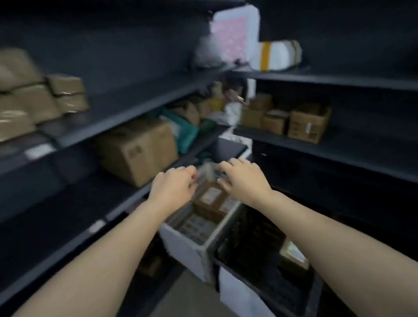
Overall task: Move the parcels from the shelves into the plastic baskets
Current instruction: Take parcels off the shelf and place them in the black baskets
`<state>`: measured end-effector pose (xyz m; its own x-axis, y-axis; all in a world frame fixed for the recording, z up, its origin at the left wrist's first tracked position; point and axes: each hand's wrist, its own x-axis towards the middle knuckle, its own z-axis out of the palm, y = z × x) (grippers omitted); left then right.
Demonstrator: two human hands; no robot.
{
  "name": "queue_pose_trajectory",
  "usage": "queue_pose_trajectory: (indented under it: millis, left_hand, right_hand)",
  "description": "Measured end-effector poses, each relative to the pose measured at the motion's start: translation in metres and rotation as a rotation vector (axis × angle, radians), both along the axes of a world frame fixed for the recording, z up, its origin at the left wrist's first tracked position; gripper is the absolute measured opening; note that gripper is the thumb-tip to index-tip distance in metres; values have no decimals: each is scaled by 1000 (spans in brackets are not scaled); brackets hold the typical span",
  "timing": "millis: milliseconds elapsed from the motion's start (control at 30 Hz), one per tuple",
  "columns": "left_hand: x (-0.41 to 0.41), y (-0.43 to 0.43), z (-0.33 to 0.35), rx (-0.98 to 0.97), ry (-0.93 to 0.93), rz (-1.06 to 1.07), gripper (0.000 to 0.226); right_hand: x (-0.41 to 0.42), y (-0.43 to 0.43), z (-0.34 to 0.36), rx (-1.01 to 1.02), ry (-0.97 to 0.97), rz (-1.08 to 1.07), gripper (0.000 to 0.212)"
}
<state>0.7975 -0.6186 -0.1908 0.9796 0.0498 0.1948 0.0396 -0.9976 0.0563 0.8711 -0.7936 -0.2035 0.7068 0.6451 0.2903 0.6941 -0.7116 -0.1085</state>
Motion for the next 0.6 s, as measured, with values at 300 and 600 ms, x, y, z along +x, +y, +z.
queue_pose_trajectory:
  millis: [300,600]
  left_hand:
    - [-230,230,105,195,-189,453,10]
    - [-425,374,147,231,-259,812,21]
  right_hand:
    - [-156,273,102,206,-197,495,35]
    - [-318,469,142,270,-190,845,34]
